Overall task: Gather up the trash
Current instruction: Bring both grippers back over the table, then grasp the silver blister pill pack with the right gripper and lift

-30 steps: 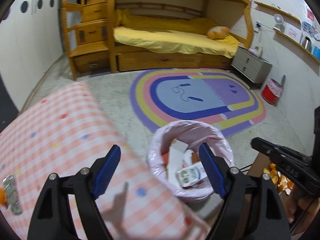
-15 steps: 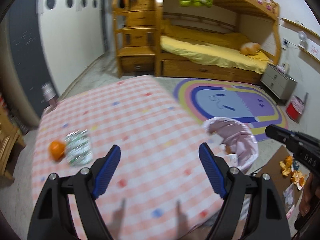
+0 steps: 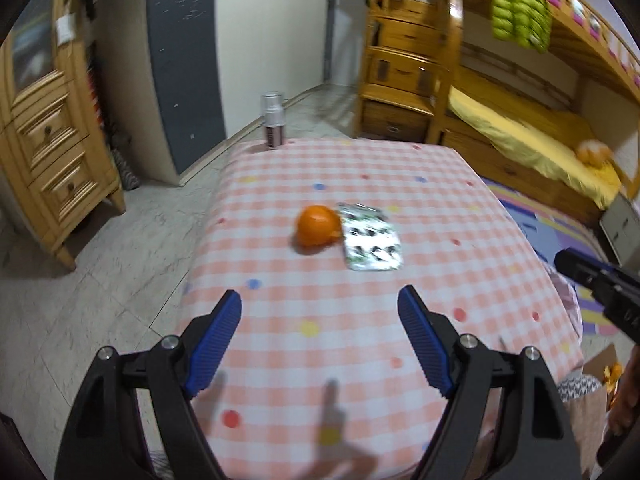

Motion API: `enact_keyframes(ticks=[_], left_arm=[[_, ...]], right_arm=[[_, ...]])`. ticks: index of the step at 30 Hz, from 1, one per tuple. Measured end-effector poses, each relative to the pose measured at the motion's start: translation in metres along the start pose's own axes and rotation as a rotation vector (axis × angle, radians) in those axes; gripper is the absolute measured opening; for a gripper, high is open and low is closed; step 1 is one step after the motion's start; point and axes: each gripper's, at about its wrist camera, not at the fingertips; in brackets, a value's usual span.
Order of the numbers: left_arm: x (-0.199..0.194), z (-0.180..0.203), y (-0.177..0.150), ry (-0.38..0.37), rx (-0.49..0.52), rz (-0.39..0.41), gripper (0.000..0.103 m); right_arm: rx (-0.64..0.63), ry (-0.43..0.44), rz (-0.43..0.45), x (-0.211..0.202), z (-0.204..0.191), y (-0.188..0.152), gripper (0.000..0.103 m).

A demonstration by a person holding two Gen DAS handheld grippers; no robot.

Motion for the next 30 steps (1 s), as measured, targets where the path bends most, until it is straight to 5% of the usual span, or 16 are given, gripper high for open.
enact_keyframes(ticks=[3, 7, 15, 19, 26, 28, 30], left_arm=[[-0.001, -0.019, 0.004, 0.022, -0.004, 0.008, 0.078], [0.006, -0.040, 0.010, 0.039, -0.032, 0.007, 0.078], [0.030, -0.069, 0.023, 0.087, -0.045, -0.012, 0.079], [0.035, -0.084, 0.030, 0.119, -0.065, -0.010, 0.084], [0.035, -0.103, 0.027, 0.130, -0.110, -0.003, 0.086], [0.036, -0.103, 0.025, 0.124, -0.106, -0.007, 0.086], [0.037, -0.102, 0.023, 0.116, -0.102, -0.012, 0.086]], right_arm=[[-0.026, 0.011, -0.008, 0.013, -0.019, 0.007, 0.026], [-0.061, 0.021, -0.032, 0.031, -0.040, 0.012, 0.047], [-0.114, 0.035, -0.103, 0.084, -0.086, 0.024, 0.064], [-0.127, 0.036, -0.114, 0.102, -0.110, 0.032, 0.084], [-0.175, -0.058, -0.170, 0.133, -0.134, 0.034, 0.081], [-0.174, -0.056, -0.183, 0.134, -0.132, 0.029, 0.063], [-0.191, -0.068, -0.168, 0.129, -0.127, 0.025, 0.057]])
Point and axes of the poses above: each gripper's, at about its wrist camera, not at the fingertips, and x roughly the way its jaws point, z to its right, y to its top, and after that the axes turned 15 degrees about -y, right-handed
